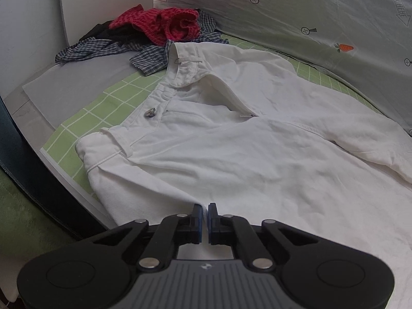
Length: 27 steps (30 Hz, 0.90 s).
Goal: Fold clothes
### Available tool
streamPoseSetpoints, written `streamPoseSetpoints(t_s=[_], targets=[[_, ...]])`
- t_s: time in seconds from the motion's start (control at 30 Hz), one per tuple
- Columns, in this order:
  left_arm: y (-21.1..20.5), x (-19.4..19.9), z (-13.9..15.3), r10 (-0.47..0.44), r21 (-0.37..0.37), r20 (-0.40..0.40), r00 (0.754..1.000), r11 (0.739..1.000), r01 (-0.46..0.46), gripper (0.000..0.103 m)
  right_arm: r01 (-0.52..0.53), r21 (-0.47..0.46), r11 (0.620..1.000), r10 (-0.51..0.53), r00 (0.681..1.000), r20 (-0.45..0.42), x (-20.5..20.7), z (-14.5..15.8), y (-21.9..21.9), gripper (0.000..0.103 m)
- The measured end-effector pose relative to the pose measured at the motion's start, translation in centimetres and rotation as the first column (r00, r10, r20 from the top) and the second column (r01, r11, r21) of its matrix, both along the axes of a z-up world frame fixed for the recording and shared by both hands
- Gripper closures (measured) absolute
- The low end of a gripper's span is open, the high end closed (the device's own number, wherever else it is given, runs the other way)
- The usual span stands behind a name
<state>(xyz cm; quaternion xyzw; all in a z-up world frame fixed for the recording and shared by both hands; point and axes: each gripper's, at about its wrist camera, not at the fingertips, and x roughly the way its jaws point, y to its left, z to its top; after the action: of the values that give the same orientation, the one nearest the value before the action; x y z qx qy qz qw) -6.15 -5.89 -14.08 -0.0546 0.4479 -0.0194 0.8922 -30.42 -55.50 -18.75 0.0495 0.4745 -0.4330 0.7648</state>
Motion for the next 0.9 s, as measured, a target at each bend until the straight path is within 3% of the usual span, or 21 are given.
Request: streamPoseSetpoints(t_s=[0.1, 0.23, 0.5, 0.73, 0.9], targets=[[0.0, -0.1, 1.2, 0.012, -0.031, 0.037, 0.999, 0.999, -0.011, 0.101, 0.007, -0.006, 1.0, -0.007, 0.999, 0.034, 0.0, 0.6, -0.1, 0.095], [-1.2, 0.4, 3.5, -0.018, -0.019, 0.102, 0.995, 1.0, 0.02, 0.102, 0.013, -0.032, 0.999, -0.01, 0.995, 0.104, 0.2, 2.2, -0.4, 0.096], [-3.8, 3.6, 8.0, -0.029, -0.039, 0.203, 0.979, 0.999, 0.037, 0.102, -0.033, -0.186, 0.982, 0.079, 0.966, 0.244, 3.1, 7.8, -1.0, 0.096], [-5.9, 7.7, 9.6, -0.01, -0.045, 0.235, 0.972, 0.999, 0.021, 0.102, -0.061, -0.261, 0.963, 0.141, 0.943, 0.301, 7.0, 11.0, -3.2, 0.097], [-7.8, 10.3, 8.2, -0.014, -0.024, 0.179, 0.984, 1.0, 0.019, 0.102, -0.094, -0.225, 0.97, 0.155, 0.95, 0.271, 10.0, 9.9, -4.4, 0.097]])
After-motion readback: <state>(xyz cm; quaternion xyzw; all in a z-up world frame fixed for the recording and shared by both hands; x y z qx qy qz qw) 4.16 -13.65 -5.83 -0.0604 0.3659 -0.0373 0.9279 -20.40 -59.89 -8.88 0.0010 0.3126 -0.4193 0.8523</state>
